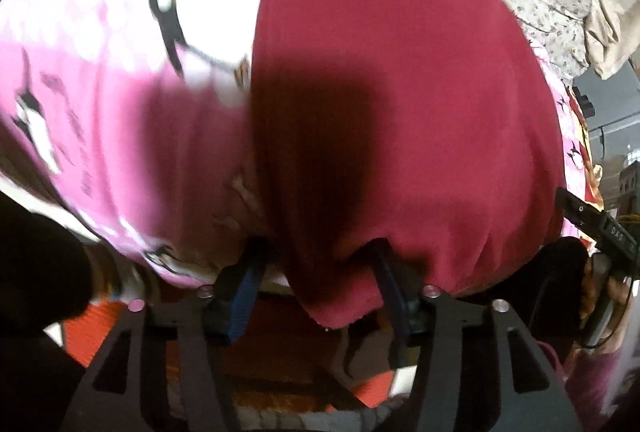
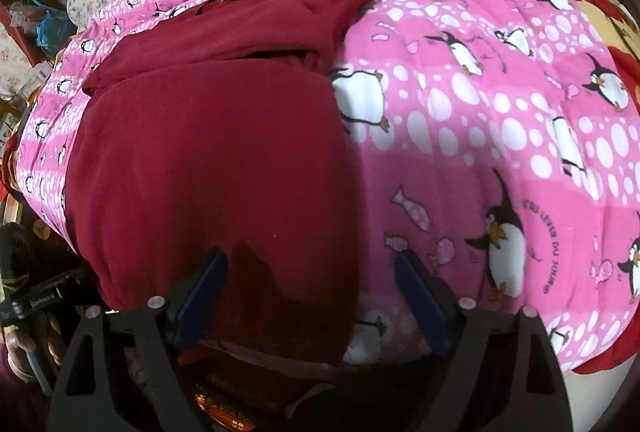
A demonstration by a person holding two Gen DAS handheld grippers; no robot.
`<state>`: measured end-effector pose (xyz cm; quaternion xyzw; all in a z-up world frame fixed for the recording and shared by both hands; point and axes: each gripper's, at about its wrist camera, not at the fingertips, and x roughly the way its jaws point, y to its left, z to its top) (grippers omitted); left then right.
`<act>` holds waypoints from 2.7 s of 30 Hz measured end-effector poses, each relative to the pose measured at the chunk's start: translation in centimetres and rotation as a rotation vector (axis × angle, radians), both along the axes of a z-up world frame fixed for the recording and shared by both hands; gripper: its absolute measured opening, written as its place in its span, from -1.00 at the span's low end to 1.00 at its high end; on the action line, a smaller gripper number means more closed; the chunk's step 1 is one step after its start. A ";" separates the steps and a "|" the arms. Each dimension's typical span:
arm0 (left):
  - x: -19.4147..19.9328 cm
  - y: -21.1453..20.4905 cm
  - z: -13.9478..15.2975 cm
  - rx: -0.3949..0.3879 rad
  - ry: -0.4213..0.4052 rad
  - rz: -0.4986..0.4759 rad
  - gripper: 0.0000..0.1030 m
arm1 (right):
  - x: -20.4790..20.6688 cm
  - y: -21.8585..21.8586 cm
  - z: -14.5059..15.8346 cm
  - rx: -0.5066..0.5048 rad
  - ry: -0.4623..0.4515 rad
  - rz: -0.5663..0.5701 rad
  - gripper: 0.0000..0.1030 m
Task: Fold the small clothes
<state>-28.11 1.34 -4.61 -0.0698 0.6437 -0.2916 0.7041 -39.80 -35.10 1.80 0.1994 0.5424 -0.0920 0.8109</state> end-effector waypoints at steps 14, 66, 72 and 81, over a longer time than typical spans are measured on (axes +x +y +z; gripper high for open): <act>1.1 1.5 1.8 -0.152 0.115 -0.006 -1.00 | -0.6 2.4 1.7 -0.043 -0.068 0.112 -0.81; 29.7 -7.1 10.6 -0.319 -0.227 0.233 -1.00 | 18.8 -11.5 2.1 0.389 -0.316 -0.189 -0.76; 30.5 -6.1 10.0 -0.356 -0.180 0.224 -0.98 | 18.8 -12.0 1.6 0.404 -0.340 -0.225 -0.35; 30.3 -3.9 11.1 -0.349 -0.246 0.294 -0.26 | 17.9 -8.4 5.2 0.224 -0.414 -0.112 0.13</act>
